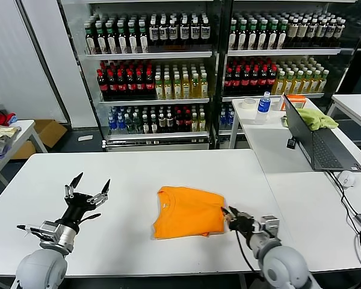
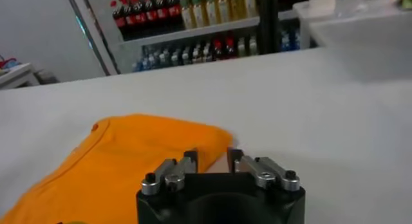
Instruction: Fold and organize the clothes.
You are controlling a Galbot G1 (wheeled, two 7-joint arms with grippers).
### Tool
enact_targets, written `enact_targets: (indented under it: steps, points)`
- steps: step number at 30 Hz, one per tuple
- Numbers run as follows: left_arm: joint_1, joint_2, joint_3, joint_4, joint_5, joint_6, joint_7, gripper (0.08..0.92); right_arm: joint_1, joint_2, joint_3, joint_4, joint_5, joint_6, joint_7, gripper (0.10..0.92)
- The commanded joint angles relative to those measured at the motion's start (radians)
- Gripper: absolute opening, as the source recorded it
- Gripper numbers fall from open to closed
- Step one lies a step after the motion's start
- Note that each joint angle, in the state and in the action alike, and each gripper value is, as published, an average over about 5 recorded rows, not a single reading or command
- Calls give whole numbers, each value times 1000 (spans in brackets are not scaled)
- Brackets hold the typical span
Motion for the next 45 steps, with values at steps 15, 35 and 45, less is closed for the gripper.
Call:
enact_targets:
  steps: [15,35,45]
  points:
    - [-35,-25,25,70,67,-60,31,823,-9,3,253,-109,-438,319,-156,798]
    - [-125,-22,76,166,100,-118,44,823,84,39,116,-213,-517,396,-183,823]
    - [-167,-28,91,222,99,-120,14,823,124,47,100,-236,-542,384,-174,823]
